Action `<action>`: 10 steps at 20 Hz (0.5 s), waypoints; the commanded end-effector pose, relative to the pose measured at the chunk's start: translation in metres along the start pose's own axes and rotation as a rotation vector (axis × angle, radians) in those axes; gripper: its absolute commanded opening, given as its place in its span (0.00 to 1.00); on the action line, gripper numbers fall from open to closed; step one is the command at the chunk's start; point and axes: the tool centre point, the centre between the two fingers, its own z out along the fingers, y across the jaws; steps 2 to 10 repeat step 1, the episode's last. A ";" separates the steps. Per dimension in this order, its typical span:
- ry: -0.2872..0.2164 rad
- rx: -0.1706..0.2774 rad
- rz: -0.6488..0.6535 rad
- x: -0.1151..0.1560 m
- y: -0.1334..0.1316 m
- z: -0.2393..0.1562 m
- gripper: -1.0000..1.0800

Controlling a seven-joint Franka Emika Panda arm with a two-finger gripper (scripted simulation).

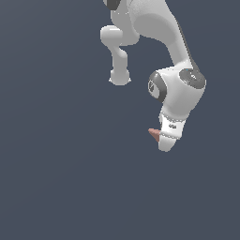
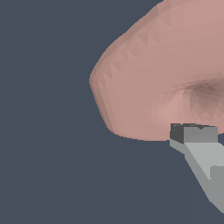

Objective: Pick up the object and move it to a goal position.

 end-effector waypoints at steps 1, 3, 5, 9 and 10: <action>0.000 0.000 0.001 0.002 0.000 -0.001 0.00; 0.000 0.000 0.001 0.002 0.000 -0.001 0.00; 0.000 0.000 0.001 0.002 0.000 -0.001 0.00; 0.000 0.000 0.001 0.002 0.000 -0.001 0.00; 0.000 0.000 0.001 0.002 0.000 -0.001 0.00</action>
